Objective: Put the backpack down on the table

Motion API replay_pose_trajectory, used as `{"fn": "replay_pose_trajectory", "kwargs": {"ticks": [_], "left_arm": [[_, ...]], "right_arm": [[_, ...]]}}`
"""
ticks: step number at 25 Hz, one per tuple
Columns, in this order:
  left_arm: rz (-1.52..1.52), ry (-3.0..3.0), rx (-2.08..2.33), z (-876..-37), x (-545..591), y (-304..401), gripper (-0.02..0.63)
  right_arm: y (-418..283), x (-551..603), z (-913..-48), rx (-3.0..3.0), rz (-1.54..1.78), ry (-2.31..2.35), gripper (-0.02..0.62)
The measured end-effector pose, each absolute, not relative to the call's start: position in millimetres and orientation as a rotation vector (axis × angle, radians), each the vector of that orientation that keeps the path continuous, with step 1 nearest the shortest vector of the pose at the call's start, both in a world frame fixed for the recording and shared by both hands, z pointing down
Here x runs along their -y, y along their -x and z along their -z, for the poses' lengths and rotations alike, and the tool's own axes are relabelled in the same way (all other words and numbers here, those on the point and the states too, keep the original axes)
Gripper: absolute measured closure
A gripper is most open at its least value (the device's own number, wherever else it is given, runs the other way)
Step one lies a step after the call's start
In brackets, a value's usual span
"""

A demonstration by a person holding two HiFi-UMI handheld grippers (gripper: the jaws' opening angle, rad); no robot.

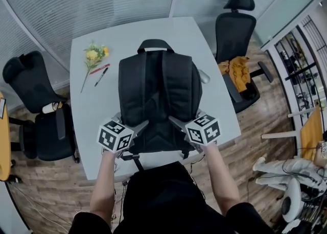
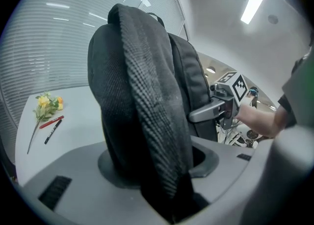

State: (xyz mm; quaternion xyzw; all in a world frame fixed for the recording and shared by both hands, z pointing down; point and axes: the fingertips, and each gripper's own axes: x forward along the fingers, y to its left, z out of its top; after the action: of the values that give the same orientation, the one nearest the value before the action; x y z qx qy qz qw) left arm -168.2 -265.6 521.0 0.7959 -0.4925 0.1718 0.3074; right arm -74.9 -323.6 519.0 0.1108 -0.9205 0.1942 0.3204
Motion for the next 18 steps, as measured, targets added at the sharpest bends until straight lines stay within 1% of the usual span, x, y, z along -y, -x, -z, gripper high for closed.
{"fn": "replay_pose_trajectory", "kwargs": {"ticks": [18], "left_arm": [[-0.438, -2.003, 1.212, -565, 288, 189, 0.393]], "right_arm": [[94, 348, -565, 2.313, -0.614, -0.268, 0.371]]}}
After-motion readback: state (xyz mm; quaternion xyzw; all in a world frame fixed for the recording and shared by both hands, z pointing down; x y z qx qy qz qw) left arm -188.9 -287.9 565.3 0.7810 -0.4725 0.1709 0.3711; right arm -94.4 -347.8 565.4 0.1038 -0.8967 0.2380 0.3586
